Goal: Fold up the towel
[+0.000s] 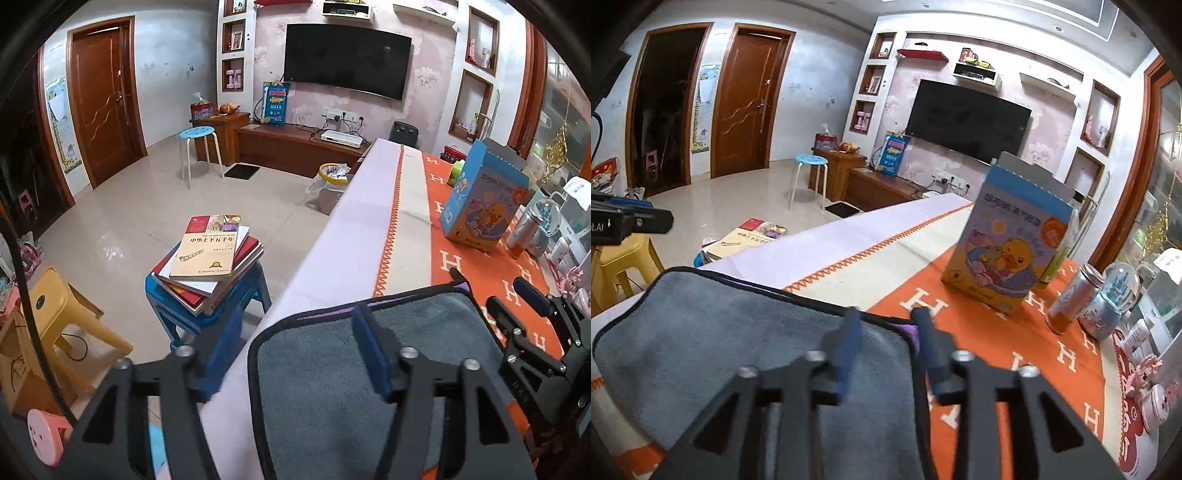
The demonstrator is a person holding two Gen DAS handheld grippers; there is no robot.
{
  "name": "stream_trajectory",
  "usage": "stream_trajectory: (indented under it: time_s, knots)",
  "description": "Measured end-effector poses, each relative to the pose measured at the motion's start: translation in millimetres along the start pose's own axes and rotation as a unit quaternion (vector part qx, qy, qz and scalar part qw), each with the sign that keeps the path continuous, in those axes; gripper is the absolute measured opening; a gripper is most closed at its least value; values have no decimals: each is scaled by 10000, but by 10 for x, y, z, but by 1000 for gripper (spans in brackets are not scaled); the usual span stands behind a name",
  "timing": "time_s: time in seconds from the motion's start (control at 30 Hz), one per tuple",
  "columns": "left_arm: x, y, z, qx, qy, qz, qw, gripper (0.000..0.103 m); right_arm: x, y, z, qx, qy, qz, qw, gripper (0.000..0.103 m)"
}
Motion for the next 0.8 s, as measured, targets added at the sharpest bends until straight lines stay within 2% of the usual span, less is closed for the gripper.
stream_trajectory:
  time_s: [0.13,0.37,0.57,0.8]
  knots:
    - [18,-78,-141,93,-54,-37,9999,73,-5,33,-114,-32,-66,85,9999,56]
    - [169,-398,-463,242,-104,-5,9997,76,-35,-62,-477,41,-305,274,9992,62]
    - [320,-826,-772,432,-195,287,9985,76,78,-500,-1026,490,-634,480,9956,63]
    - [443,-1356,-1263,656,-407,942,9926,76,327,-1078,-1818,969,-1059,1056,9840,63]
Point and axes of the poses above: each gripper's, at about its wrist camera, not at the fingertips, and z roughly the way its jaws point, x to its left, y to its top, the point moved 3 cm from there along z, roughly the way its jaws point, and after that the axes turned 5 degrees about x, right-handed, at the moved point
